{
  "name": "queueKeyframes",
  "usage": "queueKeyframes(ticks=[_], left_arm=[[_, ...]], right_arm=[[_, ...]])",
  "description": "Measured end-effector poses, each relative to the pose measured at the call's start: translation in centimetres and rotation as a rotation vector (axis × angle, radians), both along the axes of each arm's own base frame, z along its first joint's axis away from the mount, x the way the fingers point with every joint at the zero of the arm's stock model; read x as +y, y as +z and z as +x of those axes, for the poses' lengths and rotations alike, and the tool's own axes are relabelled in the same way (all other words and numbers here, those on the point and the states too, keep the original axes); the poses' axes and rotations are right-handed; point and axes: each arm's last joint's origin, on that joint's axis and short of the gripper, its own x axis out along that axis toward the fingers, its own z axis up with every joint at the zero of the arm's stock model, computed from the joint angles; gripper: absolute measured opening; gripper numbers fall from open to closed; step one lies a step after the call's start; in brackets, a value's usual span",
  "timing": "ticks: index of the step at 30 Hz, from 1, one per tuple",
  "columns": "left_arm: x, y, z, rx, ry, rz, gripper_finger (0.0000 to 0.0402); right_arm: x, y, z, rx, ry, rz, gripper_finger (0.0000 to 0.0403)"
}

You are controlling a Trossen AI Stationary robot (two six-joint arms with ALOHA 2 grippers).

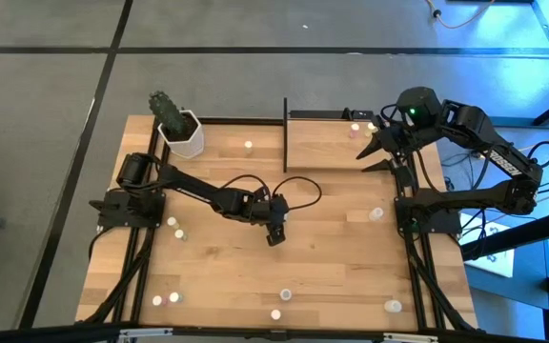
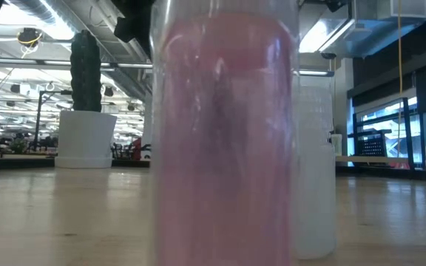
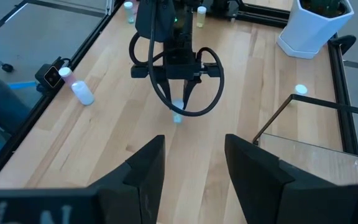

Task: Pick and place medicine bottles onto shelf by color
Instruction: Put the top green pill bottle on the shelf

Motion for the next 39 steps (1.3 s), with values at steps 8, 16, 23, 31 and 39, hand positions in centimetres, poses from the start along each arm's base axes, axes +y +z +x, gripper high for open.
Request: queueKeyframes(ticks=[8,16,23,31,39], left_arm=[[0.0,0.0,0.0,-0.002,0.006,-0.005,0.0177],[0.2,0.0,0.0,0.001,0.013,-0.001,0.0233],[0.7,0.3,-0.3,0.008,0.052,-0.035,0.0237],[0.4,3.0,-1.1,-0.046,0.031,-0.061,0.0236],[0.1,6.1,-2.9,-0.071,0.018,-0.062,0.0236]], right_arm=[[0.0,0.0,0.0,0.0,0.0,0.0,0.017],[0.0,0.0,0.0,0.0,0.0,0.0,0.017],[0.0,0.0,0.0,0.0,0.0,0.0,0.017],[0.0,0.0,0.0,0.0,0.0,0.0,0.017],[0.0,0.0,0.0,0.001,0.0,0.0,0.017]])
